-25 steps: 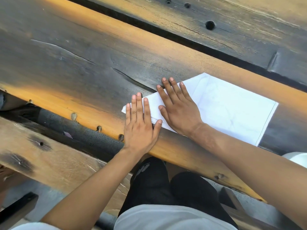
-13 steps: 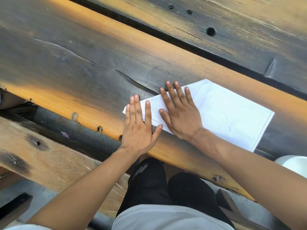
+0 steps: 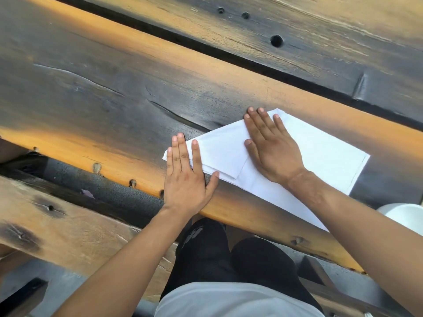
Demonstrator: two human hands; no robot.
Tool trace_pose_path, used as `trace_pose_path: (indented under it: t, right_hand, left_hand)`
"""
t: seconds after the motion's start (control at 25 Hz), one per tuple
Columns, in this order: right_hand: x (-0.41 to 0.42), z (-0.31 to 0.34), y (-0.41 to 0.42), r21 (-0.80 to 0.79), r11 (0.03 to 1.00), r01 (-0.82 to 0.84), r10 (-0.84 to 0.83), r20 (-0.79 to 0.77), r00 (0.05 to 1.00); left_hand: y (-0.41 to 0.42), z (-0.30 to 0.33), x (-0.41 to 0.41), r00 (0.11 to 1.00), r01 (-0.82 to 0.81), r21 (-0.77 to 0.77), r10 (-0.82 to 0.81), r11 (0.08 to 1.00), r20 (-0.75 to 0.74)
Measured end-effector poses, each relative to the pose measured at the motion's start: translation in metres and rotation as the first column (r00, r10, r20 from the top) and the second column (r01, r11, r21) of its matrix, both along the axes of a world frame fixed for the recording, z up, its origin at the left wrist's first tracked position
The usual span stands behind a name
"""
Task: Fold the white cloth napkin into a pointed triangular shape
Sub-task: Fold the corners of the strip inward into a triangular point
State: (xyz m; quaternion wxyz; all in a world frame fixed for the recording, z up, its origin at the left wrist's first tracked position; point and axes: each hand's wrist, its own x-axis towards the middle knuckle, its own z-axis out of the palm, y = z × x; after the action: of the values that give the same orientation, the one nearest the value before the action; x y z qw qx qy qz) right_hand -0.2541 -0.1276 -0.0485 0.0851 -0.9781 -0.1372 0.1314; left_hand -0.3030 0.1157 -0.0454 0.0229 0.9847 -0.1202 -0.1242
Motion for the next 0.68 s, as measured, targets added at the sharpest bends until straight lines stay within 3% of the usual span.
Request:
trace_pose_path:
  t: [0.2,0.4,0.56,0.68]
  right_hand:
    - [0.003,-0.001,-0.021,-0.033,0.989,0.142,-0.143,-0.022,0.99]
    - [0.003,0.007,-0.004,0.026,0.977,0.209,-0.209,-0.004,0.978]
    - [-0.008,0.006,0.038,0.101,0.989,0.105,-0.108,0.028,0.994]
    - [-0.015,-0.006,0.045,0.056,0.997,0.053,-0.054,0.013,0.998]
  left_hand:
    - [0.0,0.001,0.001,1.0,0.003,0.025,-0.002,1.0,-0.021]
    - [-0.007,0.011,0.003,0.998,-0.045,-0.079,0.048,0.996,0.034]
    - [-0.033,0.015,0.012,0.995,0.09,-0.179,-0.08,0.98,0.062]
    - [-0.04,0.0,0.014,0.987,0.156,-0.123,-0.15,0.98,0.054]
